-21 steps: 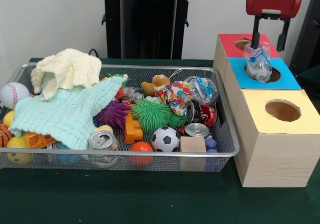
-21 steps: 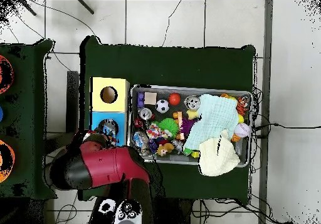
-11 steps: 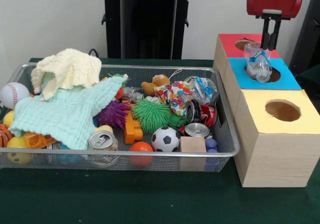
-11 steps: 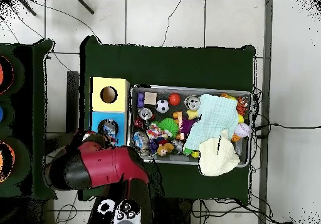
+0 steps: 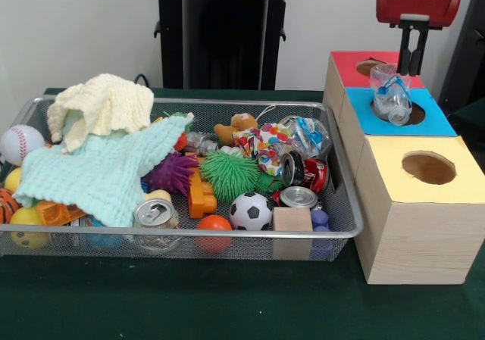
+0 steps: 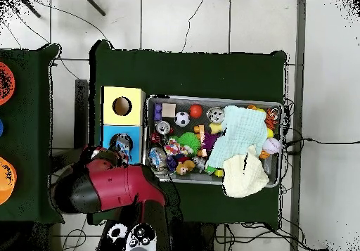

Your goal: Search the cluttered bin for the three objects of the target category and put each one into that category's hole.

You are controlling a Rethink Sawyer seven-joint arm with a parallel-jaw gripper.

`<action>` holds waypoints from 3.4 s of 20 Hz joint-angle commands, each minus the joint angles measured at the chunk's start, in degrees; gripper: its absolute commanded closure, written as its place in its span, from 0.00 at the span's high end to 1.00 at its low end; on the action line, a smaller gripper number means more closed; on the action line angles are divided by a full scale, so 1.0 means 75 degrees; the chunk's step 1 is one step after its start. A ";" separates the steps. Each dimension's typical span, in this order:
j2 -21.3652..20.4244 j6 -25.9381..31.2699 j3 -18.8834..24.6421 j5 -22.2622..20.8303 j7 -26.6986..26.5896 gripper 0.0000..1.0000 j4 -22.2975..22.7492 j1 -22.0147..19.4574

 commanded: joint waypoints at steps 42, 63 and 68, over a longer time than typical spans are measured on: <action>0.1910 -0.0524 0.0267 -0.0964 -0.0048 0.00 -0.0716 -0.0426; 0.1431 -0.0603 0.0582 -0.1178 -0.0131 1.00 -0.0477 -0.0748; 0.1270 -0.0268 0.0377 -0.1059 0.0143 1.00 -0.0427 -0.0477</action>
